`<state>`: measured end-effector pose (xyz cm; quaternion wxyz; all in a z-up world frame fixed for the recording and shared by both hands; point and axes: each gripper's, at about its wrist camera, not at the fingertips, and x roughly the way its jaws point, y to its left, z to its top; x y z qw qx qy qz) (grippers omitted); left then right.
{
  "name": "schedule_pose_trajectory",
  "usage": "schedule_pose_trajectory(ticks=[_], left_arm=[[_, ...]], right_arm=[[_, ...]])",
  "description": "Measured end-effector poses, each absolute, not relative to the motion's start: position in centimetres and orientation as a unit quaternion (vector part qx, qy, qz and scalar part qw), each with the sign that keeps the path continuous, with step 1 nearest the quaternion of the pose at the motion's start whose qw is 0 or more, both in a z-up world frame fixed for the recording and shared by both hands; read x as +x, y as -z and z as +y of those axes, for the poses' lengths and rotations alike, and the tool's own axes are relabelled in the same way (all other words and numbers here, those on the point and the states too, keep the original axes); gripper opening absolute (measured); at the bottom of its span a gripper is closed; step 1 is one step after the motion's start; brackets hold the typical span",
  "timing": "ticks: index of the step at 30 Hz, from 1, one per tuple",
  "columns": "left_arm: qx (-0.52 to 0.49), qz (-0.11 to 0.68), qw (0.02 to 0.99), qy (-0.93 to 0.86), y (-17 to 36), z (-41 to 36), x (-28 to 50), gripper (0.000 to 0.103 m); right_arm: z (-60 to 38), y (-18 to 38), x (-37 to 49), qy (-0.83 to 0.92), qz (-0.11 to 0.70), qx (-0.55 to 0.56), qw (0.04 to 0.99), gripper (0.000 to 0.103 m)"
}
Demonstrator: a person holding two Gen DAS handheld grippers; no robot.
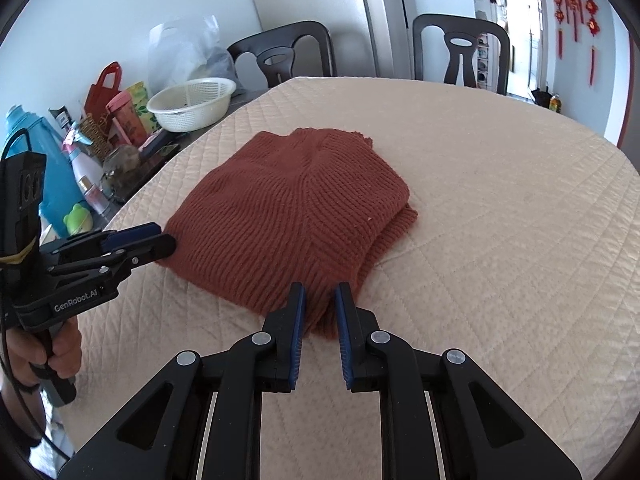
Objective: Fold small clothes
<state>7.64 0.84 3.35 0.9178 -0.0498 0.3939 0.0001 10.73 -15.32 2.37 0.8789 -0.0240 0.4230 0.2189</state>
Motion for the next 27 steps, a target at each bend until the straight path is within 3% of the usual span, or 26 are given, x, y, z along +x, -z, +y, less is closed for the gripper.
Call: schedule_pose_trajectory(ticks=[24, 27], left_arm=[[-0.035, 0.407, 0.913, -0.007, -2.8, 0.6, 6.0, 0.036], [-0.025, 0.410, 0.912, -0.011, -2.8, 0.5, 5.5, 0.037]], right_arm=[[-15.1, -2.6, 9.1, -0.211, 0.422, -0.048, 0.881, 0.016], [-15.0, -2.9, 8.3, -0.211, 0.420, -0.057, 0.881, 0.029]])
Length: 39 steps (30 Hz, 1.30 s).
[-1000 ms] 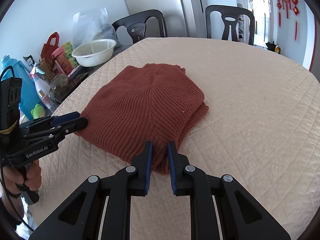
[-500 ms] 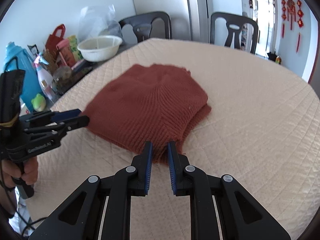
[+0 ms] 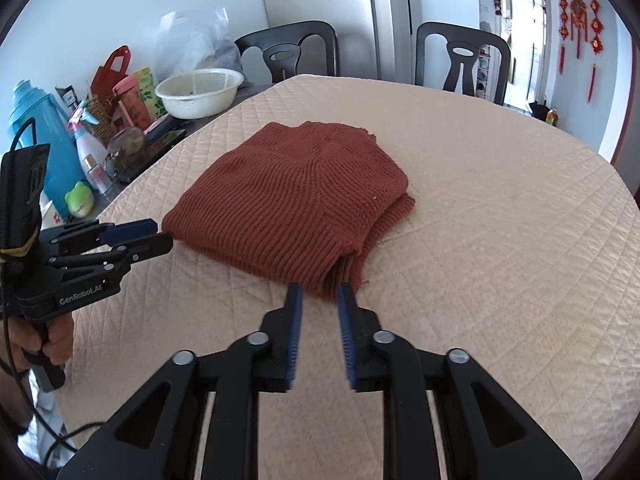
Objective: Fold small clothes
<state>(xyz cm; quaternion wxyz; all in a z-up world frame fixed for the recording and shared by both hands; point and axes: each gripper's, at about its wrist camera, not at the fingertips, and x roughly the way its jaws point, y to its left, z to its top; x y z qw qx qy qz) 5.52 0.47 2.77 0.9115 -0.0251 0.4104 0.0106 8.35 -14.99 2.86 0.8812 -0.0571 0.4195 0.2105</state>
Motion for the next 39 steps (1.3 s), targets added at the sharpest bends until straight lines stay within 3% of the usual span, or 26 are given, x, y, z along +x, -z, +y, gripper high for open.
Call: schedule_pose_trajectory(ticks=[1, 2, 39], left_arm=[[-0.023, 0.411, 0.911, -0.012, -2.7, 0.5, 5.3, 0.040], [-0.021, 0.411, 0.912, -0.014, -2.7, 0.5, 5.2, 0.042], [-0.010, 0.435, 0.900, -0.032, -0.7, 1.8, 5.1, 0.048]], right_arm=[[-15.0, -2.9, 8.1, -0.211, 0.420, -0.058, 0.881, 0.038], [-15.0, -2.9, 7.8, -0.212, 0.419, -0.060, 0.881, 0.041], [-15.6, 0.0, 7.4, -0.169, 0.439, -0.099, 0.877, 0.044]])
